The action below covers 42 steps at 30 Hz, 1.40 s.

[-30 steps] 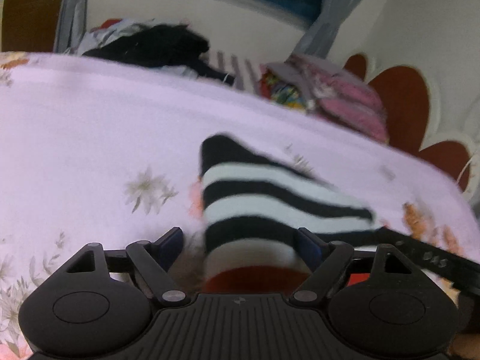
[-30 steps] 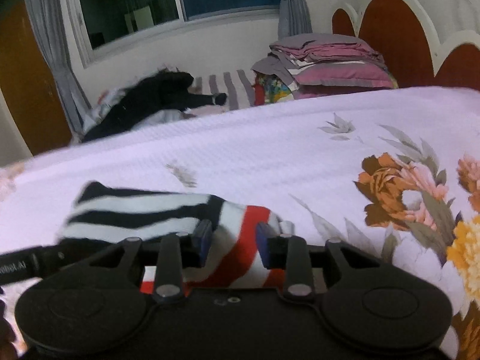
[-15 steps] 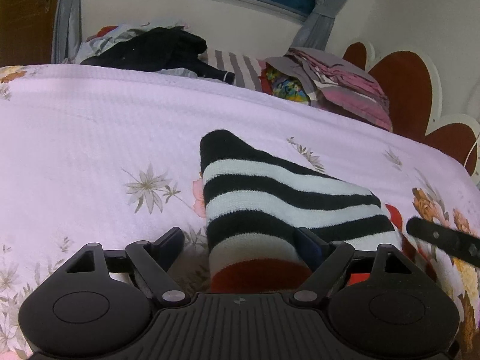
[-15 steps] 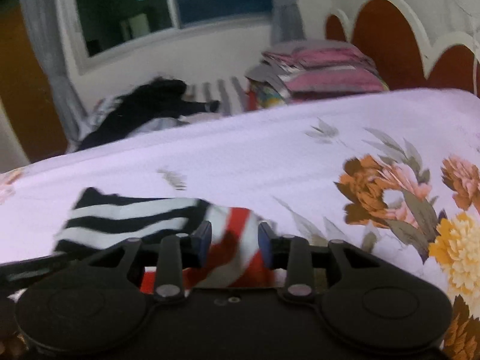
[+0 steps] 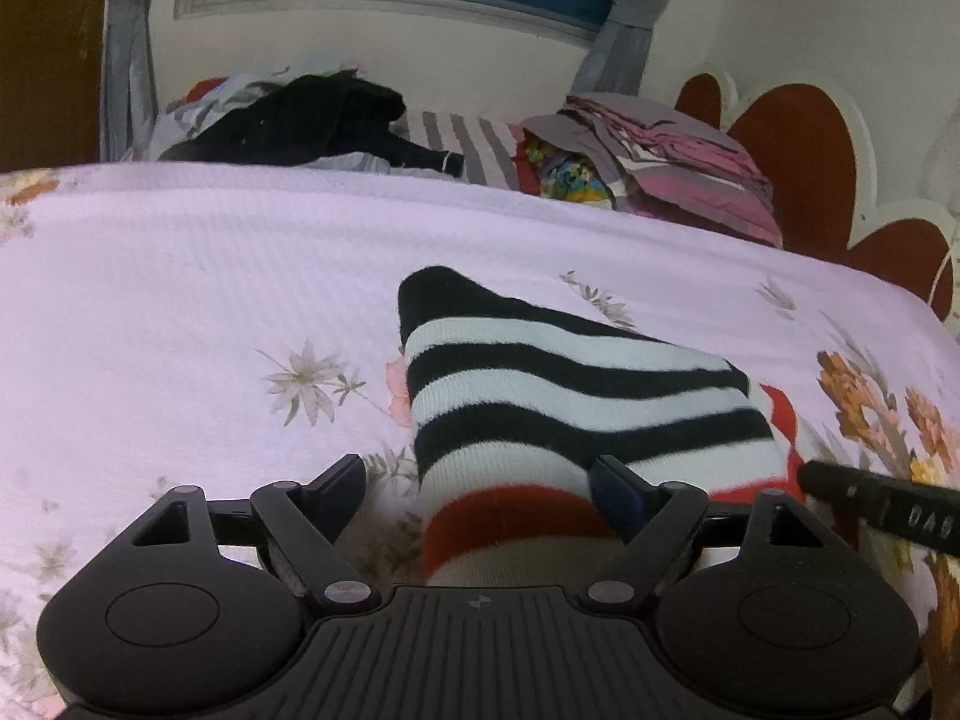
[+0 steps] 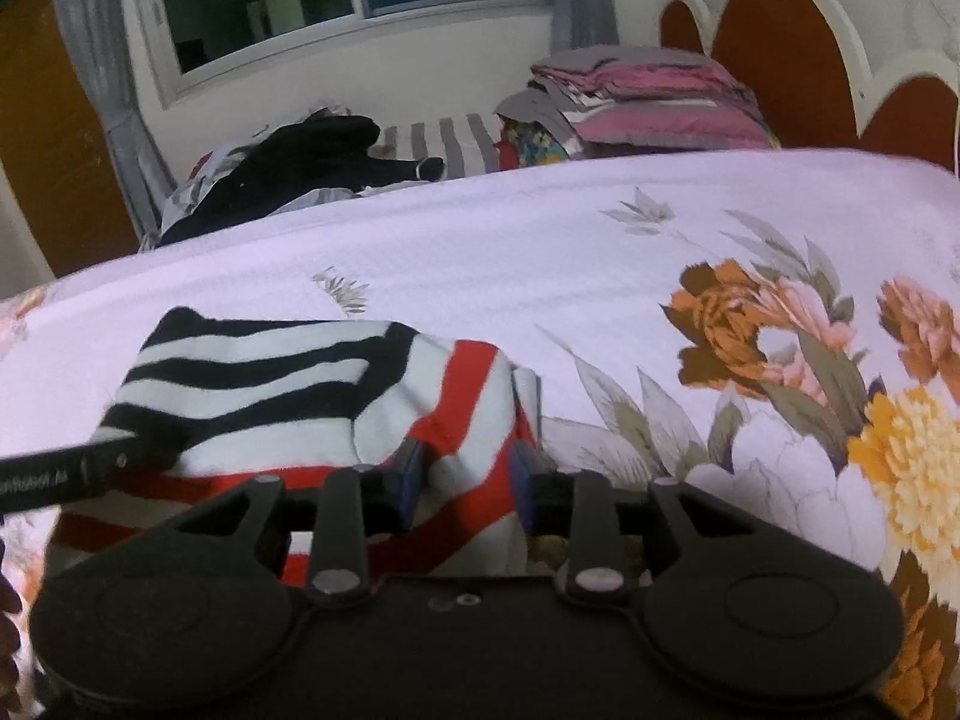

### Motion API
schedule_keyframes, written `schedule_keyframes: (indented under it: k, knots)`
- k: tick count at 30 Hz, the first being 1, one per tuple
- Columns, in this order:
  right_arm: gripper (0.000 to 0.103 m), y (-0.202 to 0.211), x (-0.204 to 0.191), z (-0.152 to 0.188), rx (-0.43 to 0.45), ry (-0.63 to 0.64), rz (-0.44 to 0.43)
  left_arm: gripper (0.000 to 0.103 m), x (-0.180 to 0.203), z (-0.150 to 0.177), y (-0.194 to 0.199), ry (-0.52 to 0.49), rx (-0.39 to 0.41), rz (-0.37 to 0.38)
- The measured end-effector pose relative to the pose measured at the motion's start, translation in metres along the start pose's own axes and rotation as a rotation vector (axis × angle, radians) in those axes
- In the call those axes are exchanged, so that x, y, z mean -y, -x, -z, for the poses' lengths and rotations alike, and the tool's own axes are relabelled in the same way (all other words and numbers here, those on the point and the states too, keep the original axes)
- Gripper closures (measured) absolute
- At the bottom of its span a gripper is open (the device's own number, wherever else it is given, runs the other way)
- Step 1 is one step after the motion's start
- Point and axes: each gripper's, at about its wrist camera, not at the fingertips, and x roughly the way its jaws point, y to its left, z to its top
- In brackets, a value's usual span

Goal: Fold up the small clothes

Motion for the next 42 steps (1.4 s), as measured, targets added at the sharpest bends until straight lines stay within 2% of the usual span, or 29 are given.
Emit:
schedule_keyframes:
  k: [8,14,18,21,24,32,37,38,40,42]
  knots:
    - [0.074,0.046,-0.01,0.017,0.049,0.092,-0.06,0.022,-0.001,0.027,0.04,0.0,-0.003,0.049]
    - [0.075,0.064,0.0,0.04,0.019,0.084,-0.067,0.022,-0.01,0.046,0.06,0.025,-0.006,0.075]
    - [0.076,0.053,0.01,0.052,-0.033,0.058,-0.049,0.022,-0.012,0.053,0.055,-0.001,-0.007,0.073]
    - [0.076,0.062,0.012,0.051,-0.024,0.017,-0.065,0.022,-0.012,0.052,0.062,0.019,-0.011,0.061]
    - [0.075,0.078,0.009,0.059,-0.013,0.041,-0.089,0.022,-0.008,0.057,0.077,-0.028,0.005,0.063]
    - [0.074,0.086,0.021,0.092,-0.083,0.016,-0.095,0.021,-0.017,0.089,0.084,-0.014,-0.065,0.103]
    - [0.074,0.089,0.032,0.099,-0.119,-0.034,-0.137,0.021,-0.021,0.085,0.084,0.029,-0.101,0.121]
    - [0.073,0.09,0.033,0.097,-0.128,-0.037,-0.149,0.021,-0.021,0.082,0.086,0.035,-0.1,0.123]
    - [0.064,0.093,0.038,0.089,-0.121,-0.059,-0.169,0.021,-0.022,0.075,0.088,0.056,-0.089,0.129]
    - [0.034,0.093,0.042,0.079,-0.102,-0.086,-0.189,0.009,-0.023,0.066,0.084,0.089,-0.086,0.125]
